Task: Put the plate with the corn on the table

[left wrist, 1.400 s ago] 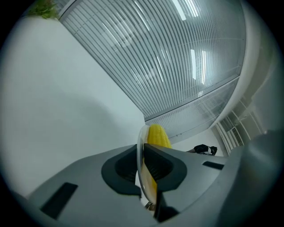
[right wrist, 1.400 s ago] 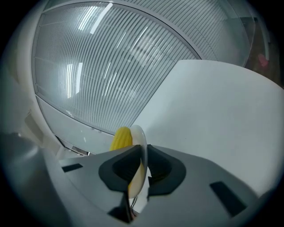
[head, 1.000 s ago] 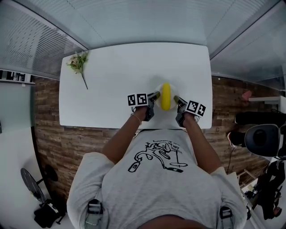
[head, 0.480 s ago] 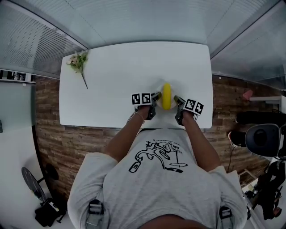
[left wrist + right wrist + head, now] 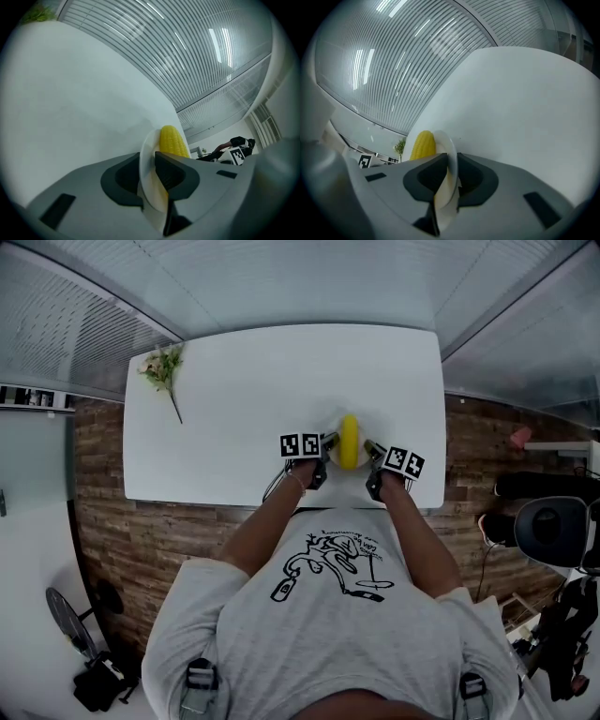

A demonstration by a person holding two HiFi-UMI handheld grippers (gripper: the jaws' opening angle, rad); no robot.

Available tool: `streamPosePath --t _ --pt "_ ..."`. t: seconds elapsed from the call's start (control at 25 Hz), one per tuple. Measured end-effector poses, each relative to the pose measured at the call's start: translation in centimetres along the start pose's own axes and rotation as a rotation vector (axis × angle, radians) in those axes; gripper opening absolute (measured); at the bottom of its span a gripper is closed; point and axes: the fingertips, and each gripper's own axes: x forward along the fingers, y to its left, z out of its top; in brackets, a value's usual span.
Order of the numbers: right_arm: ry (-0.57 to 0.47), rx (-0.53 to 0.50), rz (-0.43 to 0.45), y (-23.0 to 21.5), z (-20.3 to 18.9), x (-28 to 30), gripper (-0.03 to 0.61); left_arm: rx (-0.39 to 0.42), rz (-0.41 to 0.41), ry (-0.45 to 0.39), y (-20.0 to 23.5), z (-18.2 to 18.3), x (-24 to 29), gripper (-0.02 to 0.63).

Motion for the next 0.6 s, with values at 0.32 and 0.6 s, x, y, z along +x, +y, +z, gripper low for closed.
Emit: streamPosePath --t 0.32,0.6 --pt "0.002 0.000 -0.006 -0.39 0.13 0.20 0.077 0.091 0.042 0.006 -0.11 0.19 0.21 0.086" --pt "0.004 -0.014 -0.008 -0.37 0.40 0.16 0.078 0.196 0.101 0.016 -0.23 0.52 0.23 0.101"
